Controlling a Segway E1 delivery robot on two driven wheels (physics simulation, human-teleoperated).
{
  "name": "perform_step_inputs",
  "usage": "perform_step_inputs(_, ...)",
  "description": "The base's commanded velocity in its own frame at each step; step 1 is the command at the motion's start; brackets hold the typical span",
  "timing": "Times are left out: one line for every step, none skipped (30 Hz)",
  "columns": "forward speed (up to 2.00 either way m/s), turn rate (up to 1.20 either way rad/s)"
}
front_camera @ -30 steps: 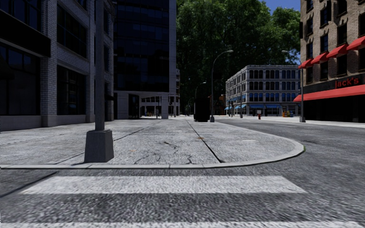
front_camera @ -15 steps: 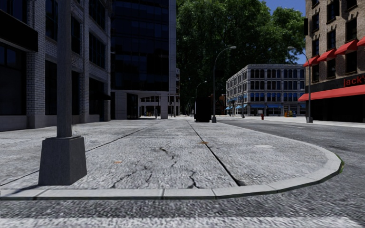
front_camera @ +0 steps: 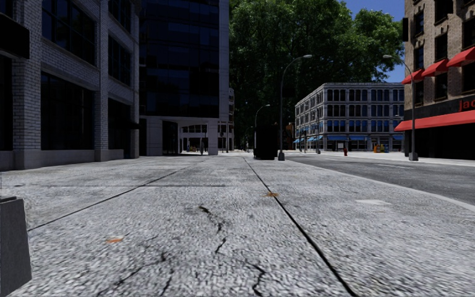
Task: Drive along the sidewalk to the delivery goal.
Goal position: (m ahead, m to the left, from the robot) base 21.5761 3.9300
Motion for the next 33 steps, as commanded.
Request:
perform_step_inputs(1.86, 0.00)
perform_step_inputs(1.86, 0.00)
perform_step_inputs(1.86, 0.00)
perform_step_inputs(1.86, 0.00)
perform_step_inputs(1.86, 0.00)
perform_step_inputs(1.86, 0.00)
perform_step_inputs(1.86, 0.00)
perform_step_inputs(1.86, 0.00)
perform_step_inputs(1.86, 0.00)
perform_step_inputs(1.86, 0.00)
perform_step_inputs(1.86, 0.00)
perform_step_inputs(1.86, 0.00)
perform_step_inputs(1.86, 0.00)
perform_step_inputs(1.86, 0.00)
perform_step_inputs(1.86, 0.00)
perform_step_inputs(1.86, 0.00)
perform_step_inputs(1.86, 0.00)
perform_step_inputs(1.86, 0.00)
perform_step_inputs(1.86, 0.00)
perform_step_inputs(1.86, 0.00)
perform_step_inputs(1.86, 0.00)
perform_step_inputs(1.86, 0.00)
perform_step_inputs(1.86, 0.00)
perform_step_inputs(1.86, 0.00)
perform_step_inputs(1.86, 0.00)
perform_step_inputs(1.86, 0.00)
perform_step_inputs(1.86, 0.00)
perform_step_inputs(1.86, 0.00)
perform_step_inputs(1.86, 0.00)
perform_step_inputs(1.86, 0.00)
perform_step_inputs(1.86, 0.00)
perform_step_inputs(1.86, 0.00)
perform_step_inputs(1.86, 0.00)
